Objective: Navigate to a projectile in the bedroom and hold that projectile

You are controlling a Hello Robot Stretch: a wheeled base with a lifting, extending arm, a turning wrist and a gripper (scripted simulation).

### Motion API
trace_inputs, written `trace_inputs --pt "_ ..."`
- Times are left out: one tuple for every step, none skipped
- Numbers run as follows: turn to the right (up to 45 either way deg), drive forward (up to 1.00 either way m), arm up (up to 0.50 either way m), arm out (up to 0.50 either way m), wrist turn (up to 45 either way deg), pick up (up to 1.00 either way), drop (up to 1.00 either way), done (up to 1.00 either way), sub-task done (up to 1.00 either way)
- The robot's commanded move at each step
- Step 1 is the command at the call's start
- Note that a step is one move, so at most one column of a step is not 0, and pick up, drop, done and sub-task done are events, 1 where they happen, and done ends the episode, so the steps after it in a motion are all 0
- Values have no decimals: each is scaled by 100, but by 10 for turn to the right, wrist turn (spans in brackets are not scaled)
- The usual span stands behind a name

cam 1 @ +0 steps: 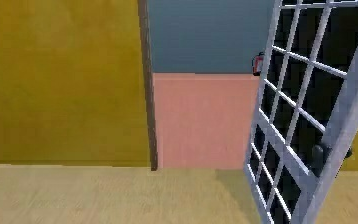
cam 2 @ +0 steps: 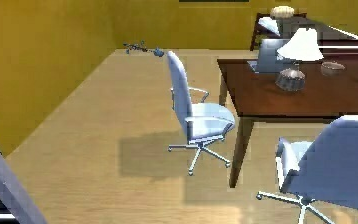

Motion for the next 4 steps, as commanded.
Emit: trace_inputs --pt "0 100 0 0 0 0 0 0 0" --pt "0 75 0 0 0 0 0 0 0" --pt "-450 0 0 0 0 0 0 0 0" --pt "-30 0 0 0 0 0 0 0 0"
